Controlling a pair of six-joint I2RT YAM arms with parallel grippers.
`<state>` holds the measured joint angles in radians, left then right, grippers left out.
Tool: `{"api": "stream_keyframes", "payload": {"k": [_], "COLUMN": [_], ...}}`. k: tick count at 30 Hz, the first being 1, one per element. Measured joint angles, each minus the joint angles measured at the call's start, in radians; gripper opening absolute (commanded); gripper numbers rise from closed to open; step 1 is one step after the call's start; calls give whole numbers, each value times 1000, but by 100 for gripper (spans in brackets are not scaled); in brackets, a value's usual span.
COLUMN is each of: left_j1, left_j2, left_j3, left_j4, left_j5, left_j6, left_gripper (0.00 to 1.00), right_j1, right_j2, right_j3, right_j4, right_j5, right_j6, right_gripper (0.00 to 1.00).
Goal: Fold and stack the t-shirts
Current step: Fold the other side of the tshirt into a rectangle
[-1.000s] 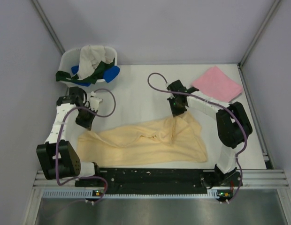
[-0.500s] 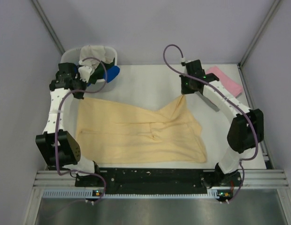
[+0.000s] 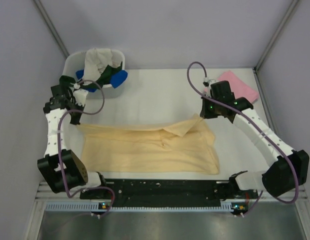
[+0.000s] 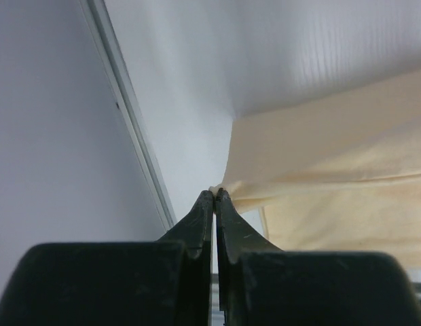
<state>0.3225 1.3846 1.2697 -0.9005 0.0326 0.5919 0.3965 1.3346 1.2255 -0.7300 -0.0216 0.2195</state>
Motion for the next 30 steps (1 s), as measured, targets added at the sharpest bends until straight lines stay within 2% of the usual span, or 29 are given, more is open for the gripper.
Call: {"api": "stream_keyframes", "payload": {"k": [8,16,17,20,21,22,26,30], "left_j1": [39,40,40,40,40,40,41,7], "left_j2": [-2,121,133,145,145,145,145,124], "left_j3": [-198,-268,-270,-274,-275,-276,-266,-197], "left_j4": [-69,-69,-65,-54,-48,-41,-15,-7], "left_j5": [-5,-108,-115,-134,-143,-156,-180,-169], "left_j6": [43,34,31,27,25,22,2,-18], "left_gripper": [0,0,4,39,45,56,58,55], "right_j1": [0,0,0,0,0,0,0,-1], "right_j2": [-38,-43,-43,-43,-43,-43,-25,69], "right_j3": [-207,-250,-250,-250,-250,-250,-240,-188], "right_j4": [-40,-76,-76,-75,-75,-74,-59,-6], "right_j5": [-54,-48,-46,-39,-37,-35,-39,-44], "right_j6": [46,54,54,54,53,53,53,53], "right_gripper": [0,0,0,0,0,0,0,0]}}
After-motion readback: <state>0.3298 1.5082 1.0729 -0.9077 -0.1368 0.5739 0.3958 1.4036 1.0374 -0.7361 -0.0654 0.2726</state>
